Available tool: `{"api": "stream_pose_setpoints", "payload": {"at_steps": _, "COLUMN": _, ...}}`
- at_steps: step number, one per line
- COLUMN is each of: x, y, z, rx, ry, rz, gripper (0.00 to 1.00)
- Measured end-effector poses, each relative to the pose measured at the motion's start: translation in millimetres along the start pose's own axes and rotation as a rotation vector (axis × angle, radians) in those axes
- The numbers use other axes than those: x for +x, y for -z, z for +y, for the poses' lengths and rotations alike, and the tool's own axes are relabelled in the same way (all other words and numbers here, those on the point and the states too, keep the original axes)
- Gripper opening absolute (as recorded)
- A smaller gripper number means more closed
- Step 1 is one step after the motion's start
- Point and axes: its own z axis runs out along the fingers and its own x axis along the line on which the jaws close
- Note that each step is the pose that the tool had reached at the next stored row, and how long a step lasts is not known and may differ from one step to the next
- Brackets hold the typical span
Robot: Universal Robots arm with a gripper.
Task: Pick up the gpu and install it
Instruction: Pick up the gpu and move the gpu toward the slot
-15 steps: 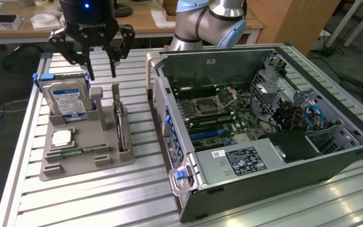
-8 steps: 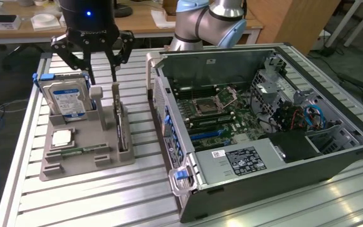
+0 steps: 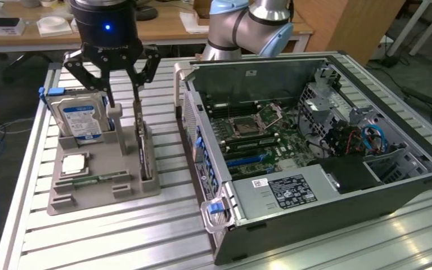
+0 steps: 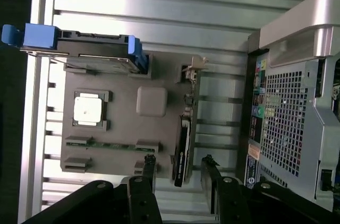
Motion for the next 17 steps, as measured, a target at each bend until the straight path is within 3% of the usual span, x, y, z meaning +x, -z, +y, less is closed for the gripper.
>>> {"api": "stream_pose_setpoints", "payload": {"at_steps": 2, "x": 0.0, "y": -2.2, "z": -0.4, "rx": 0.0037, "ry": 0.0, "rz": 0.0005, "gripper": 0.47}}
{"api": "stream_pose_setpoints", "payload": {"at_steps": 17, "x": 0.5, "y": -25.1, "z": -4.5, "rx": 0.0049, "ry": -0.052, "rz": -0.0037, "gripper": 0.47}}
